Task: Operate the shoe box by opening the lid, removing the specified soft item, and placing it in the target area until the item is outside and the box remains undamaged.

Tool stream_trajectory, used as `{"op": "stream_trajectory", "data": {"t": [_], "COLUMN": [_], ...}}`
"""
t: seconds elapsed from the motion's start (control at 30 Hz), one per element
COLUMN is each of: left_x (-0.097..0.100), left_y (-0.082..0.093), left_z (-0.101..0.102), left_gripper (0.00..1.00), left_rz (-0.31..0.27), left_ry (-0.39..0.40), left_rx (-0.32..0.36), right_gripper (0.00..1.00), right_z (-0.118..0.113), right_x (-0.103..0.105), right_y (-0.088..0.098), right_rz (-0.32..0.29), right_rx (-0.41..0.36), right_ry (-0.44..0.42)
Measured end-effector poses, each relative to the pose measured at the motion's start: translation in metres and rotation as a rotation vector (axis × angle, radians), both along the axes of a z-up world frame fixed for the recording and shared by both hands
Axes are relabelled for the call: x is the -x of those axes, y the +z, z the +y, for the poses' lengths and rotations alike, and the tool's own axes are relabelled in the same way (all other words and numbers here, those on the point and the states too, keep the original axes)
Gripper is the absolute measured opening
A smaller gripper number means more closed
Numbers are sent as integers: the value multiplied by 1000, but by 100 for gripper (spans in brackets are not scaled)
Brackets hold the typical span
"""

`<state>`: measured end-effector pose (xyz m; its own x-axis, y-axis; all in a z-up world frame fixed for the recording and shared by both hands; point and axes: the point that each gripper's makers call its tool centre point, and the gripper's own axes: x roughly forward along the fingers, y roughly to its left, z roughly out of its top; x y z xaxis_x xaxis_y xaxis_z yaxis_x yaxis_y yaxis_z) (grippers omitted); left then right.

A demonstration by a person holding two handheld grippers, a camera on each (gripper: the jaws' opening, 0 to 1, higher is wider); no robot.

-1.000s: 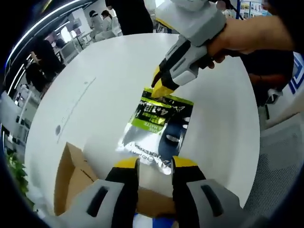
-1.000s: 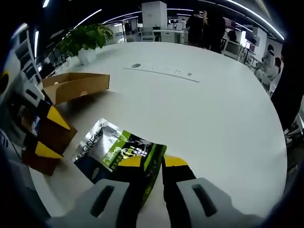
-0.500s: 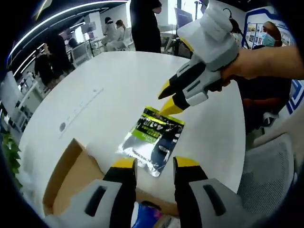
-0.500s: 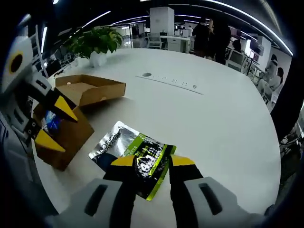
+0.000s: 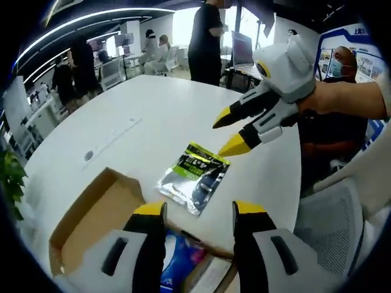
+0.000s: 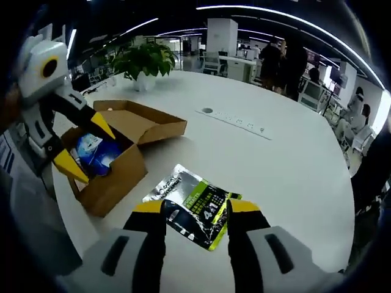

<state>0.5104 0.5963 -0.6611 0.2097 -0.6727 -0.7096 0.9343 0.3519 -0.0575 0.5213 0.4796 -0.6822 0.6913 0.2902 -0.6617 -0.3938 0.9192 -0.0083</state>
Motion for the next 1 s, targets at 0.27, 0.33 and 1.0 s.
{"op": "stream_trajectory", "data": {"t": [0.27, 0.33, 1.0], "left_x": [1, -2, -7], "left_y": [4, 5, -9], "left_z": [28, 38, 120], "left_gripper": [47, 47, 48], "left_rz": [-3, -9, 11], "left_ry": [41, 70, 208], "left_rx": [12, 19, -1], "right_gripper": [43, 44, 47], "right_z": [22, 26, 74], "right_x": [12, 14, 19], "right_y": [14, 16, 31], "right_rz": [-16, -18, -31], "right_rx": [-4, -5, -15], "right_ry": [53, 61, 185]}}
